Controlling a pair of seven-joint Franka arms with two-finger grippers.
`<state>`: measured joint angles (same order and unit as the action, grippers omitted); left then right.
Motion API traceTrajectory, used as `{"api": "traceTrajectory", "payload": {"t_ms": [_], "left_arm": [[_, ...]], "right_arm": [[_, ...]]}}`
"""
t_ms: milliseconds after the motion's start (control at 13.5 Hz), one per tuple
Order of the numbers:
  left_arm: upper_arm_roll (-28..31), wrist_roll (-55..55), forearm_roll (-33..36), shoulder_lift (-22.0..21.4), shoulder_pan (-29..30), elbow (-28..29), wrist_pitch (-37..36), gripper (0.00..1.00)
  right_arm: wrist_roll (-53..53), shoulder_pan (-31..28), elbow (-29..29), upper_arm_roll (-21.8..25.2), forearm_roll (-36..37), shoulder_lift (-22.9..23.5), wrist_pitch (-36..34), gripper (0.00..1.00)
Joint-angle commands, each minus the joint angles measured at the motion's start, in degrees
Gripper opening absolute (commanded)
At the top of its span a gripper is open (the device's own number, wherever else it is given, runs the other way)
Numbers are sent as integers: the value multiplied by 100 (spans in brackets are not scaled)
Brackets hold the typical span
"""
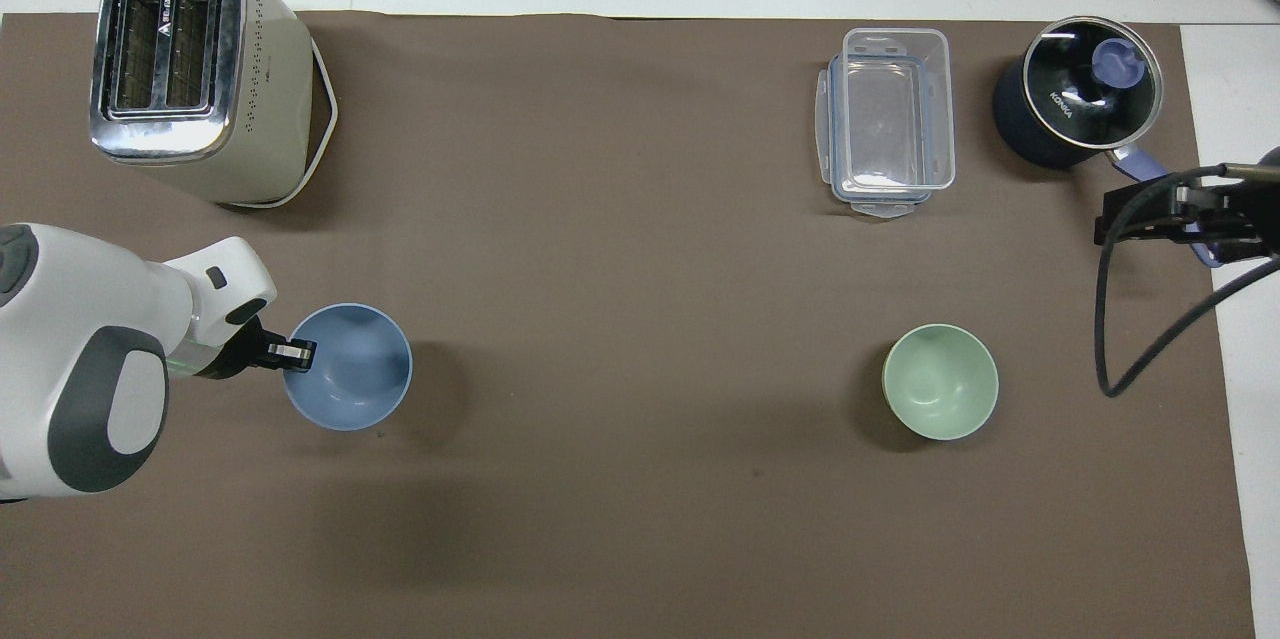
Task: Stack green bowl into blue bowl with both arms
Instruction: 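Slide the blue bowl with the left gripper toward the table center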
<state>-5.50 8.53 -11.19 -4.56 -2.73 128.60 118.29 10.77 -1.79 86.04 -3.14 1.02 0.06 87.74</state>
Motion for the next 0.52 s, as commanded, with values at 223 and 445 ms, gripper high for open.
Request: {"api": "traceTrajectory", "payload": {"t_ms": [223, 445], "left_arm": [[14, -1177, -102, -115, -1236, 287, 359, 0], [14, -1818, -129, -36, -1852, 543, 1018, 0]], "right_arm": [[21, -49, 9, -11, -111, -32, 33, 100], [21, -49, 9, -11, -111, -32, 24, 100]]}}
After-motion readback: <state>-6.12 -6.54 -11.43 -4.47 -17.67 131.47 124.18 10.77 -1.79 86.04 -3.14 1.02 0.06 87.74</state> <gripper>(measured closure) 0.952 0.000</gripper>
